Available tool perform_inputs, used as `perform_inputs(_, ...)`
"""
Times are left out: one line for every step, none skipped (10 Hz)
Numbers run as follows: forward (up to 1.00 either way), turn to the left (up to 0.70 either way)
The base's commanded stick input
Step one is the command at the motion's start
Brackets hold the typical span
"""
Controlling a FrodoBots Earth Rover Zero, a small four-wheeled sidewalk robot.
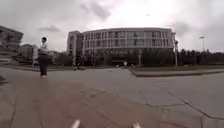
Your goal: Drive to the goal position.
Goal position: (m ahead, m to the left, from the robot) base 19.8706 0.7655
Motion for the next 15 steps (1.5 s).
perform_inputs(0.70, 0.00)
perform_inputs(0.70, 0.00)
perform_inputs(0.70, 0.00)
perform_inputs(0.70, 0.00)
perform_inputs(0.70, 0.00)
perform_inputs(0.70, 0.00)
perform_inputs(0.70, 0.00)
perform_inputs(0.70, 0.00)
perform_inputs(0.70, 0.00)
perform_inputs(0.70, 0.00)
perform_inputs(0.70, 0.00)
perform_inputs(0.70, 0.00)
perform_inputs(0.70, 0.00)
perform_inputs(0.70, 0.00)
perform_inputs(0.70, 0.00)
